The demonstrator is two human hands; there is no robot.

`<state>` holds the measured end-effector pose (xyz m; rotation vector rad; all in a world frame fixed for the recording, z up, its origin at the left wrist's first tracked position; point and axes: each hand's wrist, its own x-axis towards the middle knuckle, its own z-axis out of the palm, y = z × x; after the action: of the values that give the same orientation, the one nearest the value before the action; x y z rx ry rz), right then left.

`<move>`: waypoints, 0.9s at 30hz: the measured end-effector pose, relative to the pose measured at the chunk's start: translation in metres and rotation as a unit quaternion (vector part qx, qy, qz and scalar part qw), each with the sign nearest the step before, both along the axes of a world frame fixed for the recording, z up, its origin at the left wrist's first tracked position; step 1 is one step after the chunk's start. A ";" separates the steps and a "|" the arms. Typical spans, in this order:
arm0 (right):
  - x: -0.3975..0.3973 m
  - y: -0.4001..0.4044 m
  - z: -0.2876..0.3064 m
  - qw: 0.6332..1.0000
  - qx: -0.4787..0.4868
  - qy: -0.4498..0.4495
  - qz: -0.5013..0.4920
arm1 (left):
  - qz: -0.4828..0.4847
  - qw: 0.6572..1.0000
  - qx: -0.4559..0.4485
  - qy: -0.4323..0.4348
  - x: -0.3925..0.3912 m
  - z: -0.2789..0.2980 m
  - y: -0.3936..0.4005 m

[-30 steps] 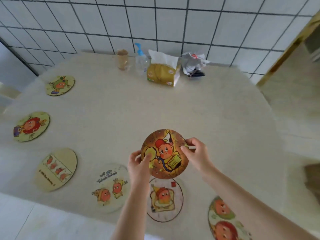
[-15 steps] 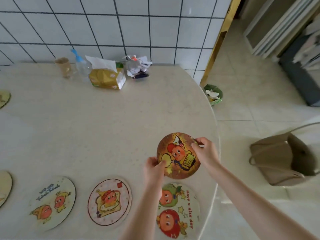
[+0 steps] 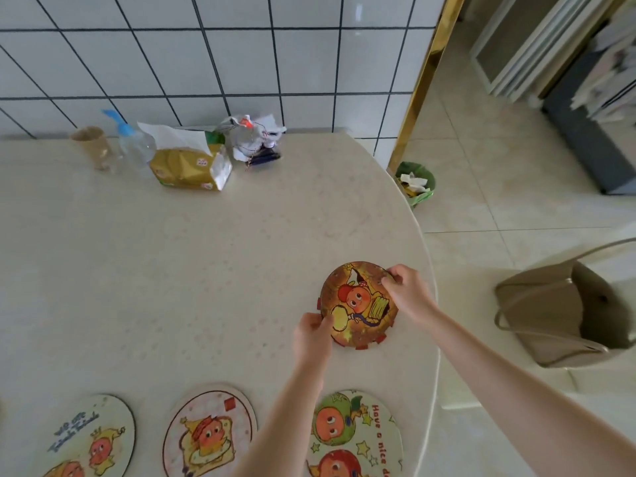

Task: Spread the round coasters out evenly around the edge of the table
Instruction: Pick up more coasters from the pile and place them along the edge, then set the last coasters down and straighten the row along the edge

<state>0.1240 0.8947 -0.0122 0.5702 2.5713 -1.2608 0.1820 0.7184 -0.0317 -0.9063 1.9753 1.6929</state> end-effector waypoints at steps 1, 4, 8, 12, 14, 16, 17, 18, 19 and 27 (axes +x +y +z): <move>-0.002 0.003 0.003 1.000 -0.002 0.001 0.006 | 0.005 1.000 0.011 -0.001 -0.003 0.000 -0.001; -0.011 0.010 0.011 1.000 -0.025 -0.002 0.012 | 0.041 0.998 0.054 0.007 -0.020 0.004 -0.006; -0.033 0.015 0.021 0.995 -0.092 -0.021 -0.031 | 0.048 0.997 0.055 0.038 -0.068 0.015 -0.010; -0.064 0.017 0.029 0.971 -0.213 -0.042 -0.095 | 0.068 0.990 0.110 0.054 -0.134 0.035 -0.007; -0.084 0.020 0.032 0.955 -0.265 -0.042 -0.130 | 0.057 0.990 0.108 0.068 -0.168 0.044 -0.002; -0.106 0.023 0.034 0.945 -0.286 -0.048 -0.150 | 0.033 0.993 0.063 0.090 -0.198 0.048 0.006; -0.118 0.025 0.033 0.942 -0.292 -0.053 -0.154 | 0.024 0.994 0.034 0.101 -0.211 0.048 0.011; -0.129 0.026 0.031 0.940 -0.299 -0.058 -0.156 | 0.020 0.994 0.008 0.110 -0.223 0.046 0.013; -0.141 0.027 0.029 0.938 -0.304 -0.065 -0.154 | 0.022 0.993 -0.013 0.117 -0.235 0.043 0.016; -0.204 0.027 -0.011 0.934 -0.318 -0.107 -0.127 | 0.035 0.984 -0.106 0.139 -0.299 0.000 0.015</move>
<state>-0.0802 0.9217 -0.0236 0.8457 1.7976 -1.8749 -0.1169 0.7329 -0.0321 -0.8553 2.3694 1.7523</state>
